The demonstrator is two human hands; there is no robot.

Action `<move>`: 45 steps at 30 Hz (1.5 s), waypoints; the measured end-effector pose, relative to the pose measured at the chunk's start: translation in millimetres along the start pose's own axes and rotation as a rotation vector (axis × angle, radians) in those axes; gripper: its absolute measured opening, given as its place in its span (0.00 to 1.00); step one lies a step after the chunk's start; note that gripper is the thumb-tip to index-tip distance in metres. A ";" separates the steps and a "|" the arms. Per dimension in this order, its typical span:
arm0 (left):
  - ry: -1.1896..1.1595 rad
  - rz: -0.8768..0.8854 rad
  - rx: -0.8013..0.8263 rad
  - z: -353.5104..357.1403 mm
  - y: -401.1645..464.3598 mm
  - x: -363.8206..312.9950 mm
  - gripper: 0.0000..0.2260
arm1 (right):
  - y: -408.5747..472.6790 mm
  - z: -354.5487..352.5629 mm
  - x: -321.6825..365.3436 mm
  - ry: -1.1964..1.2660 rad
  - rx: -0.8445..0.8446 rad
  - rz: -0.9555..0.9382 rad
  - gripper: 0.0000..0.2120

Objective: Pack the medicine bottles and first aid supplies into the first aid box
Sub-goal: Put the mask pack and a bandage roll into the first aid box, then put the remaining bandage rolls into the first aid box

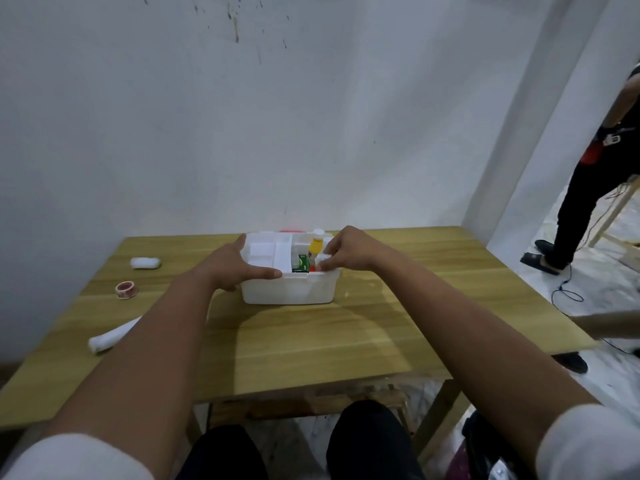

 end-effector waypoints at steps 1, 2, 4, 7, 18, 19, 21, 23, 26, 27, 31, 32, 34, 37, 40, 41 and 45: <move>0.000 0.003 -0.001 0.4 0.0 -0.6 0.49 | -0.2 -2.2 0.9 0.000 0.020 -0.013 0.12; 0.001 0.003 -0.001 0.5 -0.3 -1.2 0.50 | -1.4 -4.7 2.6 0.010 0.041 -0.024 0.12; 0.001 -0.002 -0.004 0.9 -0.1 -1.2 0.50 | -2.7 -7.7 1.5 0.054 0.058 -0.014 0.12; 0.000 0.003 -0.001 1.8 0.9 -0.5 0.50 | -3.1 -5.1 -2.8 0.098 0.045 -0.034 0.10; -0.030 -0.012 0.011 -2.1 -0.5 1.3 0.50 | -1.1 -0.8 -22.7 0.296 -0.310 -0.082 0.21; -0.051 -0.015 0.020 -2.1 -1.9 0.4 0.50 | -1.3 0.1 -26.7 0.336 -0.356 -0.084 0.24; -0.086 -0.021 0.039 -3.0 -4.9 1.1 0.50 | 2.8 6.2 -32.0 0.386 -0.303 -0.079 0.36; -0.115 -0.023 0.047 -4.0 -7.4 2.6 0.49 | 10.0 15.1 -37.3 0.393 -0.165 -0.049 0.48; -0.199 -0.062 -0.047 -13.2 -10.5 11.9 0.51 | 16.9 25.5 -40.7 0.369 -0.056 -0.062 0.54; -0.215 -0.075 -0.110 -20.2 -12.1 17.2 0.50 | 18.3 28.0 -41.8 0.376 -0.037 -0.079 0.53; 0.079 -0.134 -0.230 -57.5 -20.7 48.5 0.29 | 23.2 36.8 -49.2 0.357 -0.014 -0.077 0.59; 0.157 -0.156 -0.206 -65.2 -26.3 57.3 0.24 | 25.6 40.1 -51.0 0.351 -0.014 -0.067 0.61; 0.234 -0.193 -0.152 -77.0 -37.3 70.7 0.20 | 30.5 43.0 -57.1 0.350 -0.029 -0.067 0.62; 0.319 -0.249 -0.072 -87.4 -58.4 84.3 0.17 | 27.4 41.3 -54.4 0.354 -0.039 -0.063 0.63; 0.361 -0.323 -0.016 -93.7 -74.2 97.8 0.16 | 22.8 40.5 -52.2 0.345 -0.041 -0.068 0.64; 0.380 -0.350 0.010 -95.3 -78.9 102.1 0.17 | 23.1 40.4 -52.4 0.346 -0.043 -0.070 0.64; 0.451 -0.393 0.060 -93.4 -94.8 115.9 0.20 | 19.2 38.7 -49.2 0.351 -0.039 -0.080 0.63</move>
Point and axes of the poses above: each hand's wrist, its own y-axis towards the middle knuckle, its own z-axis out of the palm, x = y × z, the point moved 2 cm from there along y, towards the middle knuckle, and after that the axes turned 6 degrees about z, right-handed, at the moved point
